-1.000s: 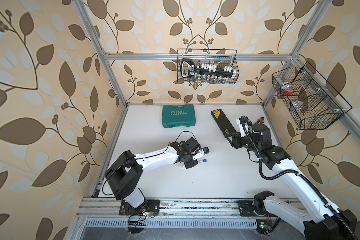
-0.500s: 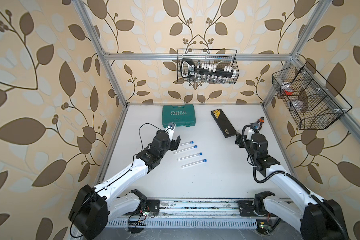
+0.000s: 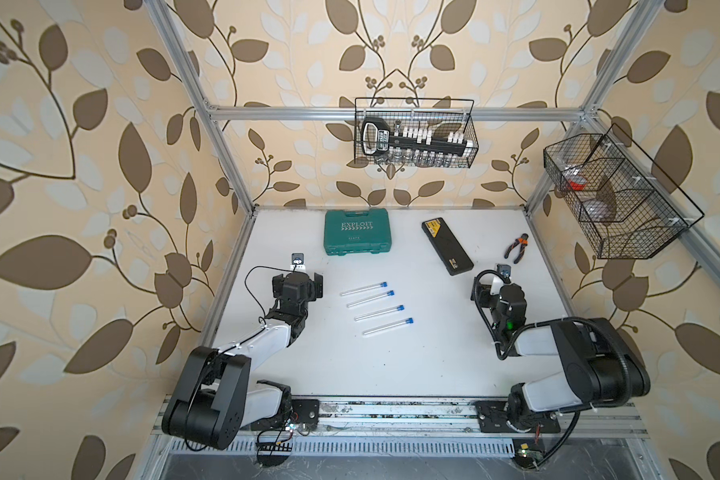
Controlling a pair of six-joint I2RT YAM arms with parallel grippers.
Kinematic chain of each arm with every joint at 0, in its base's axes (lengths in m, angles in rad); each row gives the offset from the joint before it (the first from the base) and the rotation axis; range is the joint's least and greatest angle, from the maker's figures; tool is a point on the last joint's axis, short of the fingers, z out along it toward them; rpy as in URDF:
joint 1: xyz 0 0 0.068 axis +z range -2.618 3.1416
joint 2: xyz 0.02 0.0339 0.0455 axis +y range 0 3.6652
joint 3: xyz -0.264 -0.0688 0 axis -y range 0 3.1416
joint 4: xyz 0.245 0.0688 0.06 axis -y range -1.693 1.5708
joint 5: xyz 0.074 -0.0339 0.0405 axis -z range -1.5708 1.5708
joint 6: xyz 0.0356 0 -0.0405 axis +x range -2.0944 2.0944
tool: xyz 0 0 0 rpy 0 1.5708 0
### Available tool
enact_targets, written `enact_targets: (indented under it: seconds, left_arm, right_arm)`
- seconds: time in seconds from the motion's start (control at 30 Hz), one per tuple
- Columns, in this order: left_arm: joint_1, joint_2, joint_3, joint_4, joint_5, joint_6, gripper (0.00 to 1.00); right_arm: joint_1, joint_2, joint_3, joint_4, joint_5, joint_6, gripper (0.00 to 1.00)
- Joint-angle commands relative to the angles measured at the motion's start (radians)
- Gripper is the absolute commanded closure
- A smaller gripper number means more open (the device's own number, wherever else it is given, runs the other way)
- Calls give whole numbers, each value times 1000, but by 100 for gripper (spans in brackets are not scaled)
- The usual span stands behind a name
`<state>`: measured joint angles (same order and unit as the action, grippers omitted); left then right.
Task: Insert stoppers into test tubes
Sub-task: Reset both arms
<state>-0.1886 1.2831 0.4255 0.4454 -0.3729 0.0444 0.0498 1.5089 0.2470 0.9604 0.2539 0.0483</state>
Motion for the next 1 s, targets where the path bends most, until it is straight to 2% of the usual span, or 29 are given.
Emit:
enact_targets:
  seconds: [0.0,0.17,0.27,0.37,0.5,0.53,0.6,0.63,0.97]
  left_arm:
    - [5,33,28,111,40,38,1]
    - [15,30,-8,124,109,35,1]
    - [19,21,-54,159,110,14,1]
    - [30,67,-111,334,107,16,1]
    - [40,227,-175,584,82,14,1]
    - [40,240,-154,572,56,5,1]
    - [65,215,-80,384,28,-57,1]
    - [94,217,-66,353,35,-85,1]
    - [107,214,-60,337,36,-99,1]
  right_arm:
    - [-32,0,11,121,-9,42,1]
    - [-31,-8,15,98,-5,43,0]
    - [-32,-9,15,94,-5,44,0]
    - [-31,-11,15,94,-5,44,0]
    - [-32,-10,15,97,-4,42,0]
    - [-31,-14,14,94,-4,44,0]
    - [-31,-12,15,94,-4,43,0]
    - [-30,-11,16,93,-5,43,0]
    - [-26,-3,27,78,2,39,0]
